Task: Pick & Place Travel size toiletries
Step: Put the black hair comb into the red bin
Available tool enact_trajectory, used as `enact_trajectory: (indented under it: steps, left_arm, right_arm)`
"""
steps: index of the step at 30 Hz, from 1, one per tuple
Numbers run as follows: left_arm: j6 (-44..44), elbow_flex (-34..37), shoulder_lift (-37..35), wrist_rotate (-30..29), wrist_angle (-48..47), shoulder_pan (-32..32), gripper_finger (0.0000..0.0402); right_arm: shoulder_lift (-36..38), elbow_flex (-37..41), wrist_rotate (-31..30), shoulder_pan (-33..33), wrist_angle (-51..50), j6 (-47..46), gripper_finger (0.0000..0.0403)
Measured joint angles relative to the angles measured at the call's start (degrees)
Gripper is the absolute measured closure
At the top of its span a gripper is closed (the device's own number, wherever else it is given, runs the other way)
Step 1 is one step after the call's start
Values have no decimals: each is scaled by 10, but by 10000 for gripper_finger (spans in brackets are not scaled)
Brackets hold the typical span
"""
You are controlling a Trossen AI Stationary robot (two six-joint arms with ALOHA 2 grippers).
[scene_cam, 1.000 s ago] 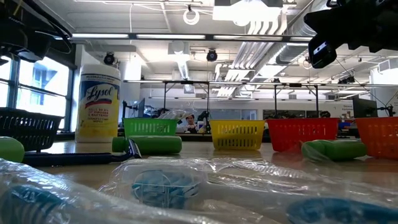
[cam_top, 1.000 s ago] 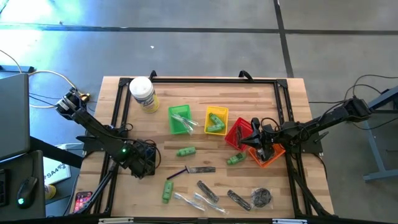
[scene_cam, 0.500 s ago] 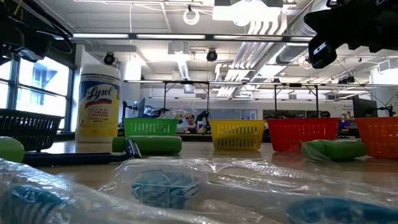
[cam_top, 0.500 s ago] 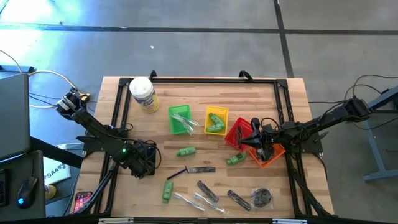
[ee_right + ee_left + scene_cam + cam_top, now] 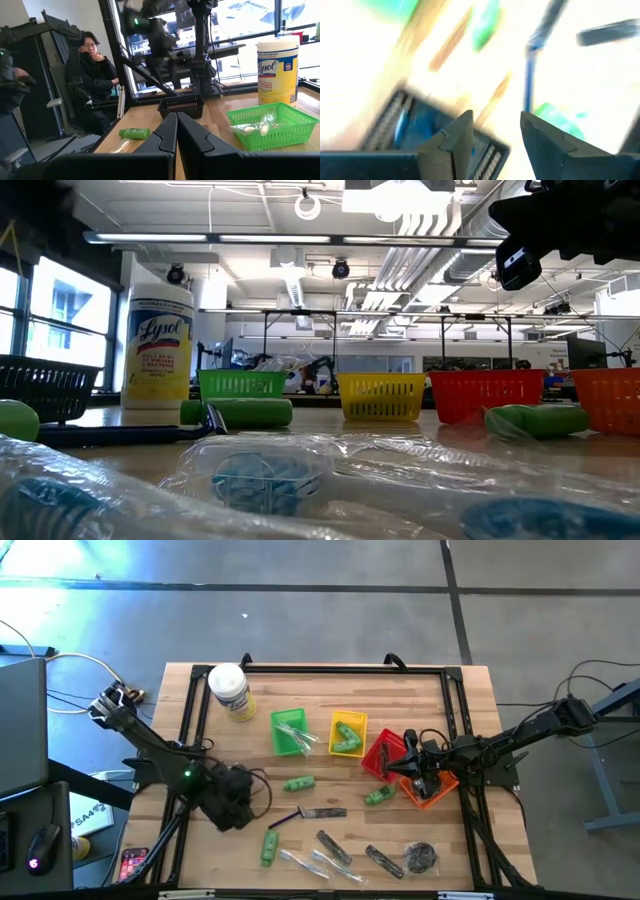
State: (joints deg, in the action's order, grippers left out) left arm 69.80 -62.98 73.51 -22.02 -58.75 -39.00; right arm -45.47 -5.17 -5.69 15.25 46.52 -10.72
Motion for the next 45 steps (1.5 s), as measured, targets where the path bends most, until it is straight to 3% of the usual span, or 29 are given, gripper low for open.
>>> enact_trajectory:
  steps: [7,13,19,22,25,29,32,39,45]
  left_arm:
    - [-310,-60,0,-80,86,0,313]
    - [-441,-60,2,-116,104,0,394]
    - [-620,-60,-18,-38,128,24,400]
    - [-677,-56,-39,8,154,85,401]
    - [-739,-18,-64,91,205,166,401]
    - [-753,95,-98,230,354,267,401]
    - [-717,199,-107,277,469,298,401]
    - [-655,358,-99,242,691,280,401]
    - [-651,413,-99,213,799,261,401]
  right_arm:
    - [0,0,-2,0,0,0,399]
    - [0,0,-2,0,-7,0,399]
    - [0,0,-2,0,-8,0,399]
    - [0,0,-4,0,-9,2,399]
    - [0,0,-4,0,-9,3,399]
    - [0,0,-3,0,-9,2,399]
    - [0,0,-2,0,-12,-10,399]
    - [0,0,-1,0,-33,-15,399]
    - [0,0,1,0,2,-33,399]
